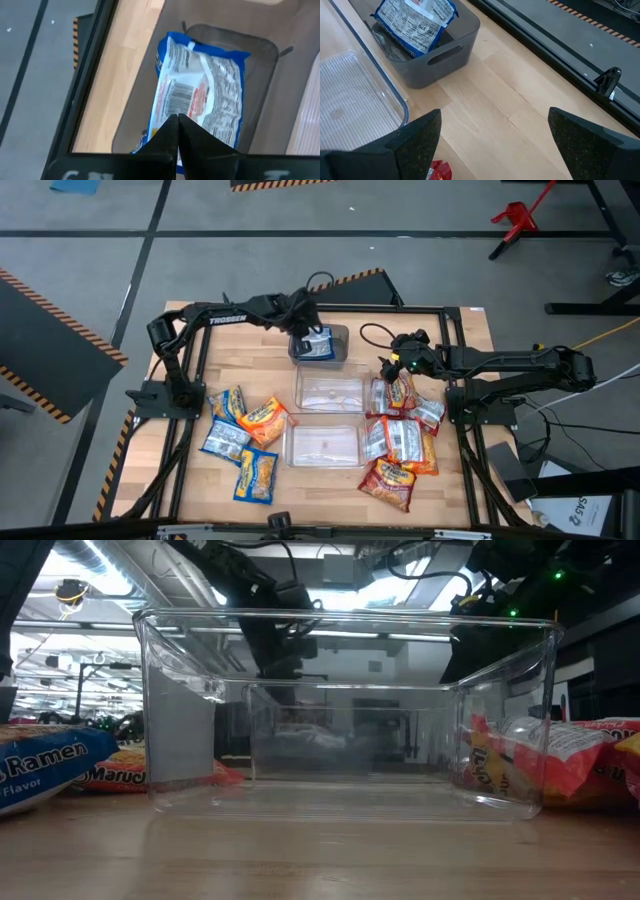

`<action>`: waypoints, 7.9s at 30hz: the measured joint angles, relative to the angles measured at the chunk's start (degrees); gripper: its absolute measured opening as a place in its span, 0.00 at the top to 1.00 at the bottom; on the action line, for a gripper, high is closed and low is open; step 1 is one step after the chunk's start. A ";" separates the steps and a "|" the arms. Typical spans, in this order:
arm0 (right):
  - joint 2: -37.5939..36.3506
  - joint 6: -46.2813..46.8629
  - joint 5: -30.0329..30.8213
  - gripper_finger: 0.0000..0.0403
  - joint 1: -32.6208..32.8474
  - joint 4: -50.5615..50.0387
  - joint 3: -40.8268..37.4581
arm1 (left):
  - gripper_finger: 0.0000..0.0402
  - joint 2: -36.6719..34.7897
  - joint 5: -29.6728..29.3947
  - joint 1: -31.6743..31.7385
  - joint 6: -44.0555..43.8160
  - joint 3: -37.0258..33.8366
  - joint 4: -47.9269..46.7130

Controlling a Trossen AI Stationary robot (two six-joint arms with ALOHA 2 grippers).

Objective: Sort Maruchan noodles
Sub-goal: Put the blue noodle pack into the black bin, then put the red noodle pack into the top transparent bin

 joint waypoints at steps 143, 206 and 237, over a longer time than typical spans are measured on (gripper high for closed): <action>18.62 22.47 8.42 0.13 41.29 -32.17 5.57 | 0.70 -33.31 4.78 -13.09 -18.11 -0.36 -4.90; 7.82 24.42 23.56 1.00 30.01 -46.32 28.40 | 0.65 -25.33 14.39 -12.99 -7.33 -7.44 13.81; 5.17 2.98 8.86 1.00 30.05 -32.76 37.94 | 0.37 -12.06 31.66 -12.41 -7.30 -9.41 45.15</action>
